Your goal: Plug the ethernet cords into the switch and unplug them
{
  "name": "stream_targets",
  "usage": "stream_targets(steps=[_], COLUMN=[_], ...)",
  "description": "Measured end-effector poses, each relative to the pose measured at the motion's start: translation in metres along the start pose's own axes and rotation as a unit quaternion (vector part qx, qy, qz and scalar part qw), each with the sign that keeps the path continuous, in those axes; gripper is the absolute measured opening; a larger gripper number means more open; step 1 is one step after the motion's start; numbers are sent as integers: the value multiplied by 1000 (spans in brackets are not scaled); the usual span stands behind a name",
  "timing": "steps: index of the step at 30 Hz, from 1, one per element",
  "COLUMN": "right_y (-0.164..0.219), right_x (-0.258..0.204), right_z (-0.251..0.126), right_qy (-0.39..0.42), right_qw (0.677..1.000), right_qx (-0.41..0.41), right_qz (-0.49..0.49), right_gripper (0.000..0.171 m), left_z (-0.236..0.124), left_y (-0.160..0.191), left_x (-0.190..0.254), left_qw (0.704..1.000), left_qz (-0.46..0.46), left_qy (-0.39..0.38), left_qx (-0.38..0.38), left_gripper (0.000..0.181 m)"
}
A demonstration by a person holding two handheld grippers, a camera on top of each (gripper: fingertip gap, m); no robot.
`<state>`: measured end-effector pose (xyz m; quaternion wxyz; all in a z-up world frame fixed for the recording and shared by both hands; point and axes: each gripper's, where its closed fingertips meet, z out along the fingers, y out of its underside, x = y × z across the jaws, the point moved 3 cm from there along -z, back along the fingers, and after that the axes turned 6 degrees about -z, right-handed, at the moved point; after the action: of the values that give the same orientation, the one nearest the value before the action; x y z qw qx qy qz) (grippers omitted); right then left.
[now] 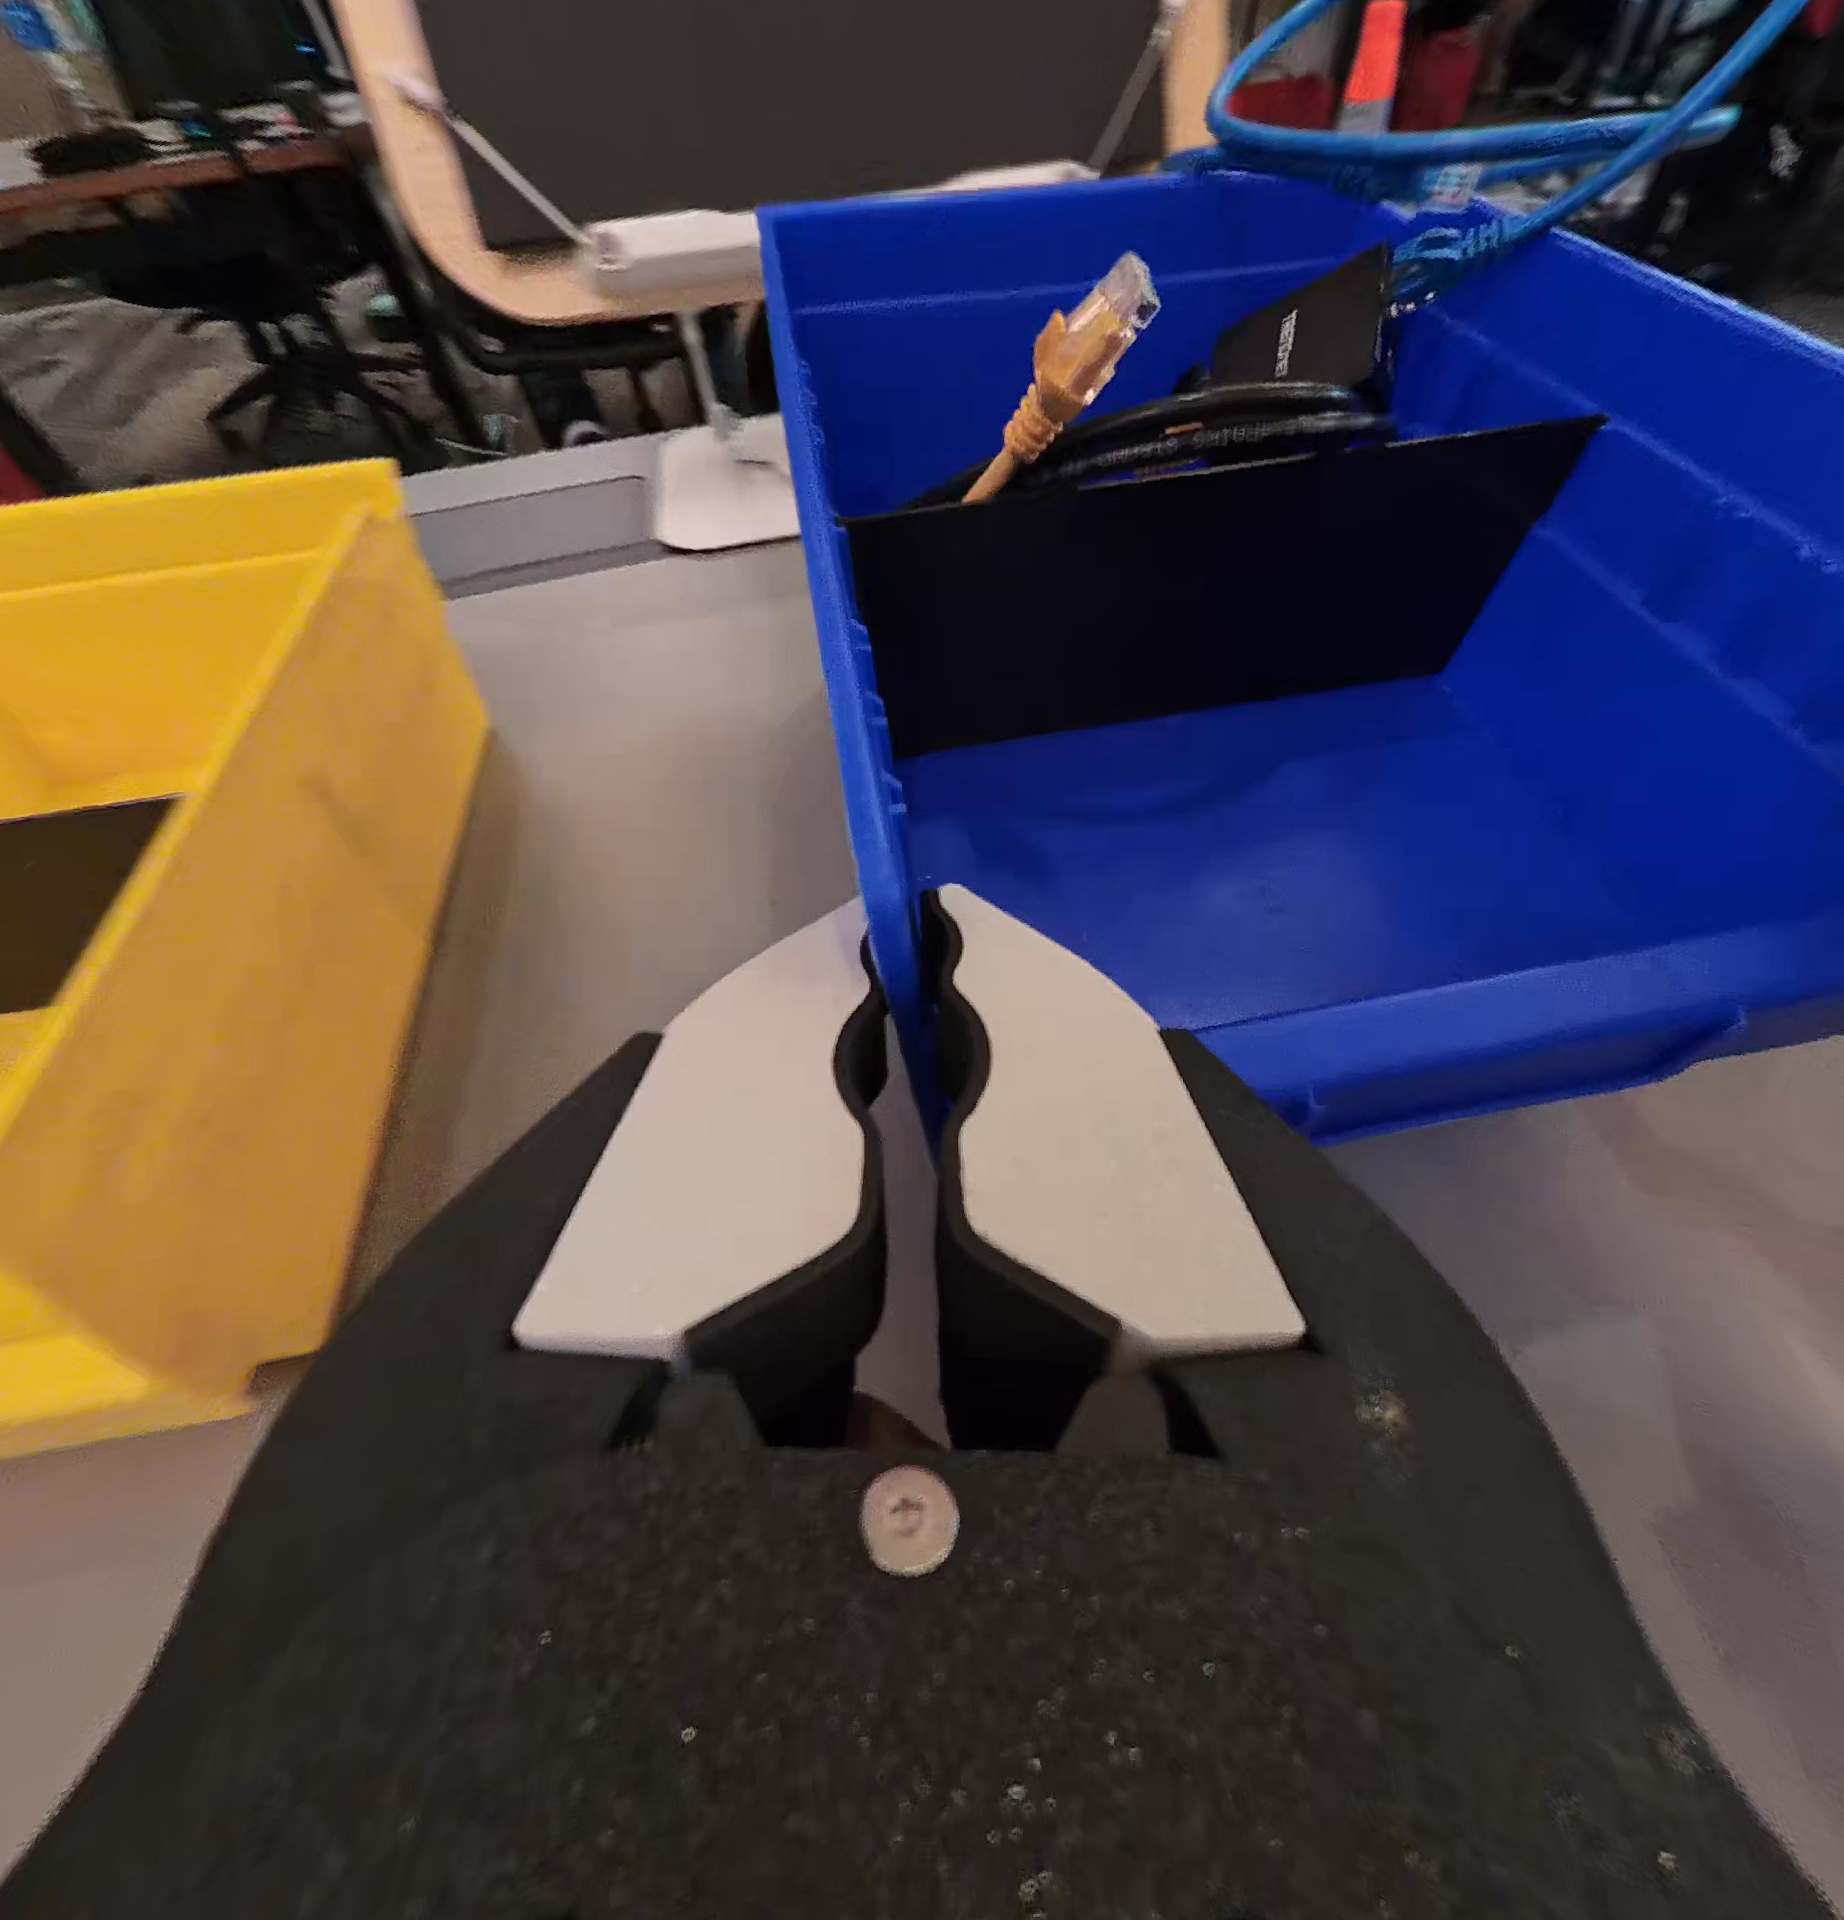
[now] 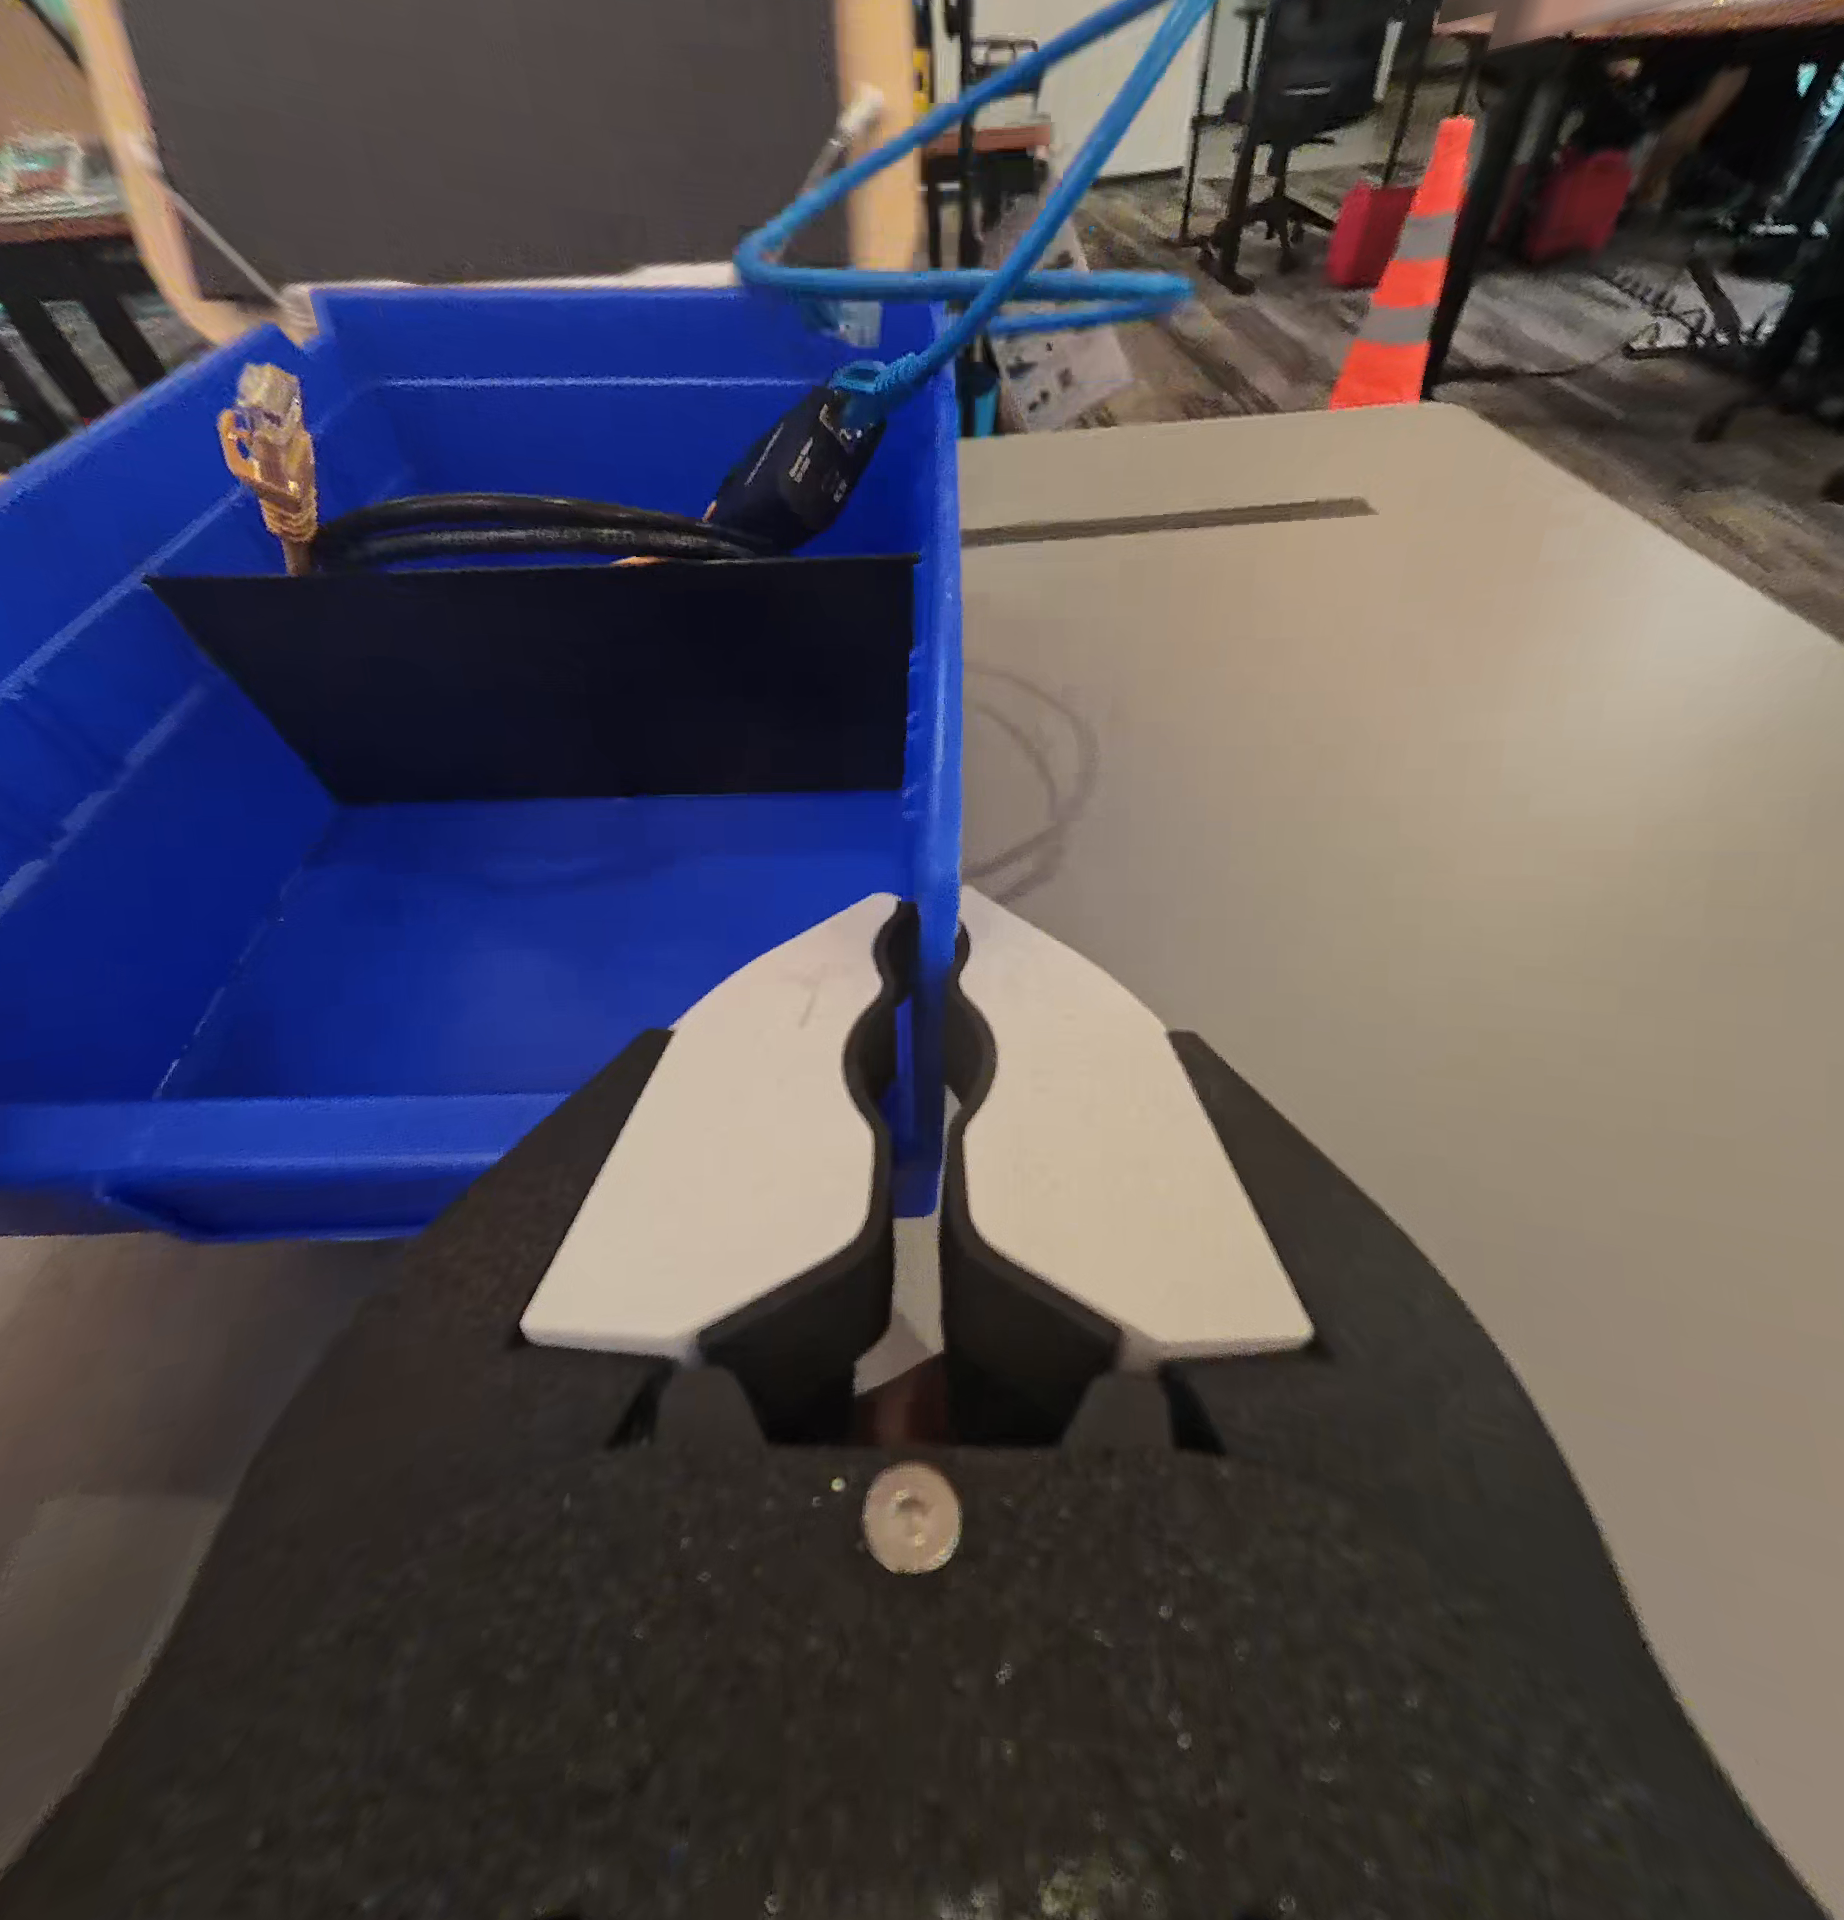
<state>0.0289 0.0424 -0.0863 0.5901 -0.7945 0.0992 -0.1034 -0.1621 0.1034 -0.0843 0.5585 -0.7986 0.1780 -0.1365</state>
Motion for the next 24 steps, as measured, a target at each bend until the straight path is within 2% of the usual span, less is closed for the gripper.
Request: stream_targets(steps=[3, 6, 8, 10, 12, 15, 18, 21, 24], right_y=[-5, 4, 15, 19, 19, 22, 20, 13, 10], right_x=[-34, -59, -65, -72, -74, -78, -74, -70, -67], right_z=[11, 21, 28, 32, 34, 31, 21, 10, 6], right_qy=[-19, -35, -32, -51, -68, -136, -185, -210, -204], right_qw=[1000, 999, 998, 997, 995, 987, 977, 968, 967], right_qx=[9, -11, -31, -31, -30, -47, -26, 19, 40], right_qz=[-11, -38, -41, -45, -61, -70, -98, -135, -145], right_gripper=[3, 3, 4, 13, 10, 7, 21, 29, 26], left_z=[-2, 4, 13, 18, 14, -10, -49, -85, -105], left_y=[0, 15, 28, 33, 35, 34, 18, 16, 40], left_x=[-34, -60, -67, -72, -73, -75, -91, -141, -218], left_qw=[1000, 999, 999, 999, 997, 996, 994, 993, 989], left_qz=[-7, -21, -8, 4, -5, -48, -104, -116, -129], left_qy=[-23, -20, -6, -6, -3, 16, 36, 6, -75], left_qx=[2, -25, -44, -54, -72, -71, -23, 16, -1], left_gripper=[3, 3, 4, 5, 11, 27, 31, 33, 35])
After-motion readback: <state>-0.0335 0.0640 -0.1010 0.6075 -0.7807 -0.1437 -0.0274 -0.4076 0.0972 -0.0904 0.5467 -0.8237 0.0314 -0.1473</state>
